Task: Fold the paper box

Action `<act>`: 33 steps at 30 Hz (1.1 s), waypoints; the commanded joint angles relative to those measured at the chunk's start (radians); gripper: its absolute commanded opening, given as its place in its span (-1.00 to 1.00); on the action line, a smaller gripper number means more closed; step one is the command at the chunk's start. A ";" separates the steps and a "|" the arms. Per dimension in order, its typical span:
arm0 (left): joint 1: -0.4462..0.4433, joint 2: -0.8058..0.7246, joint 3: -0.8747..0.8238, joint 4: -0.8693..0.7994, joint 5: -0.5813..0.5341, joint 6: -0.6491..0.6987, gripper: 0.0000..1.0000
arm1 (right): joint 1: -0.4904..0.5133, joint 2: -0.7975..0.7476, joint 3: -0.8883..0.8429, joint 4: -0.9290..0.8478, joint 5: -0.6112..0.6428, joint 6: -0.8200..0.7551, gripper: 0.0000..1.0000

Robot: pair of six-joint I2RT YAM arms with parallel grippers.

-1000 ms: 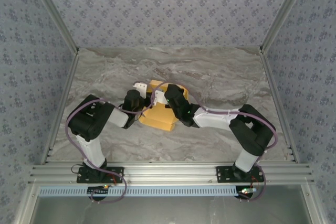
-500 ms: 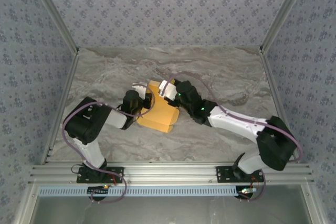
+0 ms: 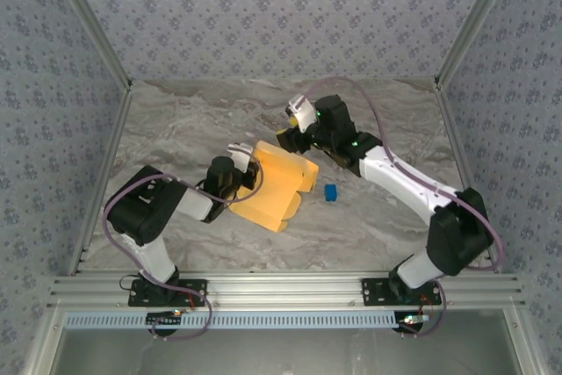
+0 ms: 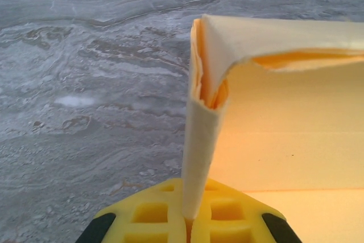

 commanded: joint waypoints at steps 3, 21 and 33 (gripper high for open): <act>-0.017 0.002 -0.004 0.086 0.023 0.044 -0.94 | -0.011 0.160 0.117 -0.111 -0.147 0.149 0.11; -0.033 0.042 -0.001 0.107 0.032 0.052 -0.89 | -0.022 0.365 0.182 -0.107 -0.218 0.208 0.06; -0.040 0.047 0.000 0.107 0.044 0.068 -0.87 | -0.025 0.432 0.241 -0.176 -0.199 0.213 0.02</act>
